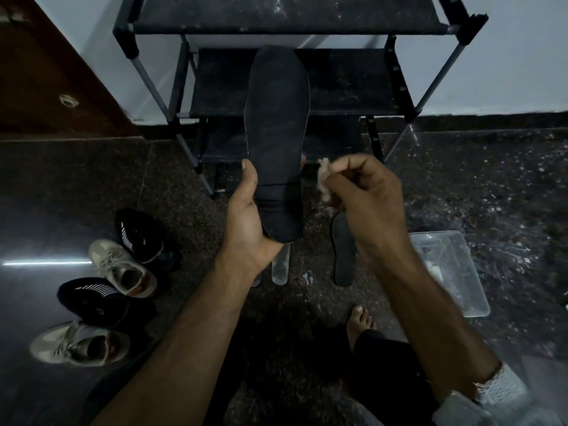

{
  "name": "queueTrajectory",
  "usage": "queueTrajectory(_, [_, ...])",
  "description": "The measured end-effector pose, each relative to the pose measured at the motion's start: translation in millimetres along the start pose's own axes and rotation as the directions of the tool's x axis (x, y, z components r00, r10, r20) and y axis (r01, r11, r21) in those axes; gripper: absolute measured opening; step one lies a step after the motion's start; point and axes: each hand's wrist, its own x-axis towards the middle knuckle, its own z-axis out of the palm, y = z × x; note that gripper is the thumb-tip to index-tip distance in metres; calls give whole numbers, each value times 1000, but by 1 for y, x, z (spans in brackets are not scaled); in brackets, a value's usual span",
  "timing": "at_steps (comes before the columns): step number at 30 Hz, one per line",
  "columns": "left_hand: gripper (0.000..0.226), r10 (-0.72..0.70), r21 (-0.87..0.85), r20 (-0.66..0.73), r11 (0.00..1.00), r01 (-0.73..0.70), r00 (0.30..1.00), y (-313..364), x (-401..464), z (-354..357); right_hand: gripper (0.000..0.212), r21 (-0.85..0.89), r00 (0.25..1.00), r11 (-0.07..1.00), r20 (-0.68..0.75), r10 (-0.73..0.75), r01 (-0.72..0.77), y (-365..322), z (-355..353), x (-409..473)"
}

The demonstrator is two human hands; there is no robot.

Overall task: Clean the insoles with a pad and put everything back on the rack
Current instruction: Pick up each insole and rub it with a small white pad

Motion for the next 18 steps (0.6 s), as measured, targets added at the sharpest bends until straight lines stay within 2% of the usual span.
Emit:
queueTrajectory(4, [56,6,16,-43,1000,-5,999,1,1,-1,22,-284,999,958,7,-40,40,7,-8,3])
queueTrajectory(6, [55,-4,43,-56,999,7,998,0,0,0,21,-359,998,931,52,-46,62,7,-4,1])
queueTrajectory(11, [56,-38,74,-26,996,39,999,-4,-4,4,23,-277,988,956,141,-63,100,4,3,-3])
queueTrajectory(14, [56,-60,101,-12,993,61,998,-7,-6,6,15,-267,989,956,116,-93,122,6,1,-3])
queueTrajectory(18, [55,-58,143,5,988,57,998,-7,-4,6,9,-252,996,965,74,-57,74,11,-4,2])
